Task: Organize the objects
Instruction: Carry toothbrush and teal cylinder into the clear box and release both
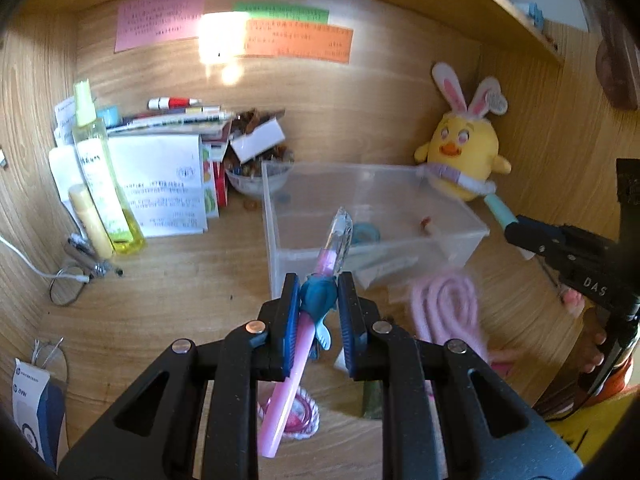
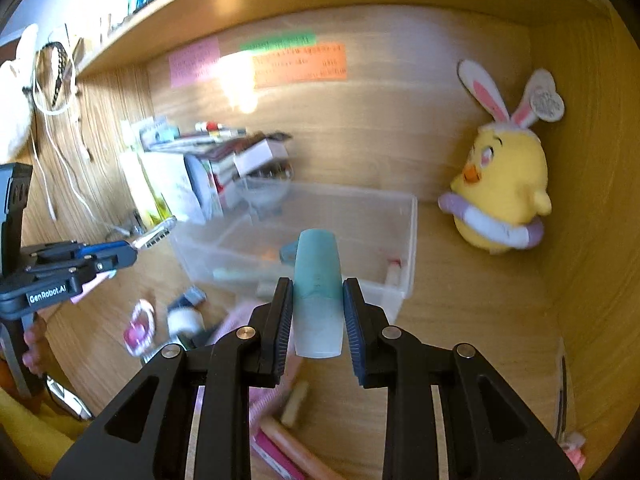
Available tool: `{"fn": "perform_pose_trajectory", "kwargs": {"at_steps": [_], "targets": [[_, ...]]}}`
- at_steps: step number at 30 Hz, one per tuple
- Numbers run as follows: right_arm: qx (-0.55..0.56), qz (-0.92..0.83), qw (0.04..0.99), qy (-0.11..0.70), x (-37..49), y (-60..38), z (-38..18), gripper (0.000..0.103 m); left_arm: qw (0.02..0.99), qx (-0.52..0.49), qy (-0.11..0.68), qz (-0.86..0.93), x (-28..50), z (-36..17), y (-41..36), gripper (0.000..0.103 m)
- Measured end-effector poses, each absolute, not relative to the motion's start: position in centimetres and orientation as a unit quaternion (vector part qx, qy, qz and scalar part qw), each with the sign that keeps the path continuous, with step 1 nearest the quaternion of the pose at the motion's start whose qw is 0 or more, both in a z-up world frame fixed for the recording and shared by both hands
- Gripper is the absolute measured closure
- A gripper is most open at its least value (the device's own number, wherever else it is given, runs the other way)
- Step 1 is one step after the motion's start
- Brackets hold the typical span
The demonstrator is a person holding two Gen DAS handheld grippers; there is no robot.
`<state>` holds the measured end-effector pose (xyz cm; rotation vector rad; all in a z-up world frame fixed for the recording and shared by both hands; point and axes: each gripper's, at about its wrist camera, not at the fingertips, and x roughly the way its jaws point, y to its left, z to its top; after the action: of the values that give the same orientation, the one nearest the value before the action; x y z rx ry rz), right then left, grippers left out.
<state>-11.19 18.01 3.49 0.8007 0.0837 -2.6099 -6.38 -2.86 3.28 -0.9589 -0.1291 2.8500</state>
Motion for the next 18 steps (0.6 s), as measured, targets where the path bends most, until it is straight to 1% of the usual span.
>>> {"fn": "perform_pose_trajectory", "kwargs": {"at_steps": [12, 18], "targets": [[0.275, -0.936, 0.218, 0.018, -15.5, 16.7, 5.7, 0.08, 0.07, -0.297, -0.049, 0.951, -10.1, 4.8, -2.2, 0.085], [0.31, -0.925, 0.22, 0.019, -18.7, 16.2, 4.4, 0.08, 0.071, -0.328, -0.064, 0.94, -13.0, 3.5, -2.4, 0.085]]}}
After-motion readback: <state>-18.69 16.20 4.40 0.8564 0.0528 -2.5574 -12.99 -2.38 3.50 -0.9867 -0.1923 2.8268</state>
